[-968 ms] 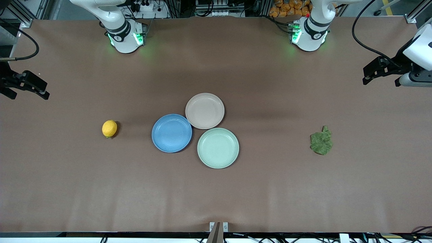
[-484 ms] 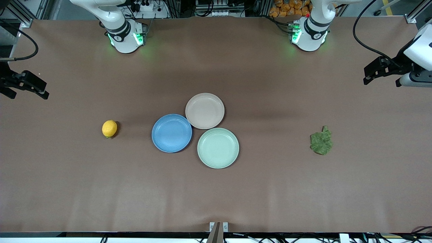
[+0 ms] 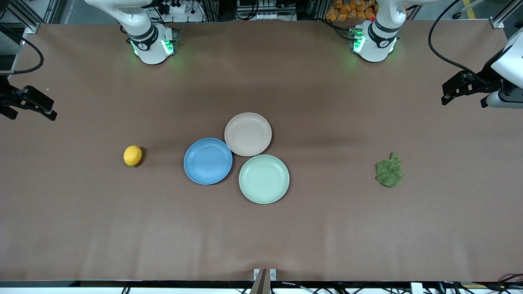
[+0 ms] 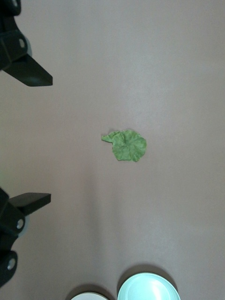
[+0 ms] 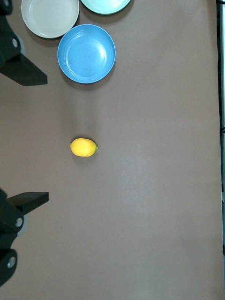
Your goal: Pick lemon and lettuce from blue and beige plates
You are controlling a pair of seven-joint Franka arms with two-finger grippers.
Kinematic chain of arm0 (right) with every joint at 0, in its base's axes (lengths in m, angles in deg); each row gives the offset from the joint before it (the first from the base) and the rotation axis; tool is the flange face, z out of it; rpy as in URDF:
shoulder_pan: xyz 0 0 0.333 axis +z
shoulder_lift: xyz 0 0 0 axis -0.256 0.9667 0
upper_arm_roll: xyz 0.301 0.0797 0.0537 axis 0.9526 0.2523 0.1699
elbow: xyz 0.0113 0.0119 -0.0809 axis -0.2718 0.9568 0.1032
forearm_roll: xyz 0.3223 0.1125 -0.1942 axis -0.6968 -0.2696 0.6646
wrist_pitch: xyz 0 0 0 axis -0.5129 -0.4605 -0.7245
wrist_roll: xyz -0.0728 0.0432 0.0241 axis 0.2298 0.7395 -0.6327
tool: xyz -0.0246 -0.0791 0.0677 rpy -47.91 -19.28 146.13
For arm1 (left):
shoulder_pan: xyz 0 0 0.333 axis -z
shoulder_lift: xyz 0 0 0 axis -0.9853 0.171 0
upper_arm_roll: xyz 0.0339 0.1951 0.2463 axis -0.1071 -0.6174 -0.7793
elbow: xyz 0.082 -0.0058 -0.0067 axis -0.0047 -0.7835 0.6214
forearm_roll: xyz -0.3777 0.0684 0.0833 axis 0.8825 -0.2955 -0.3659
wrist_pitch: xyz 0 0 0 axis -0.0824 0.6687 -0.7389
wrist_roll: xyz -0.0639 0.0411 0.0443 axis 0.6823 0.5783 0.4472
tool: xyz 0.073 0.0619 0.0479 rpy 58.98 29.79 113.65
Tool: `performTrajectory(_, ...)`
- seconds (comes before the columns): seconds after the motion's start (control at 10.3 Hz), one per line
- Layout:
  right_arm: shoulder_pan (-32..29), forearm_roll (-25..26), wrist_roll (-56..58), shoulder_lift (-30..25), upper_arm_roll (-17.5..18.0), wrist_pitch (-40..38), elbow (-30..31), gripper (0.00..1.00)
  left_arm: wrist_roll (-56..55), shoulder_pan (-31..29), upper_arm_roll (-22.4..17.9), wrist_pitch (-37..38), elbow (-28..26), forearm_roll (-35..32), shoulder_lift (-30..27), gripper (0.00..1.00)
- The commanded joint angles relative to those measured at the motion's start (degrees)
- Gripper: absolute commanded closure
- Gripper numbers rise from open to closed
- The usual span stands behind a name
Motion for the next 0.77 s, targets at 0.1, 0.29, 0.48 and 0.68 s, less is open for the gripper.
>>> performTrajectory(0.1,-1.00,0.46,-0.78,0.57,0.64,-0.47,-0.85,0.00,1.28,0.17,-0.57,0.54,1.46,0.11,0.62,0.00)
performTrajectory(0.29,-1.43,0.90,-0.52,0.04,0.63,-0.56,-0.85,0.00,0.93,0.17,-0.48,0.54,1.20,0.11,0.45,0.00)
performTrajectory(0.48,-2.22,0.12,-0.60,0.39,0.63,-0.04,-0.77,0.00,0.58,0.09,-0.66,0.71,1.20,0.11,0.53,0.00)
performTrajectory(0.68,-2.93,0.02,-0.60,0.57,0.63,-0.30,-0.68,0.00,0.41,0.09,-0.66,0.80,1.20,-1.02,0.53,0.00)
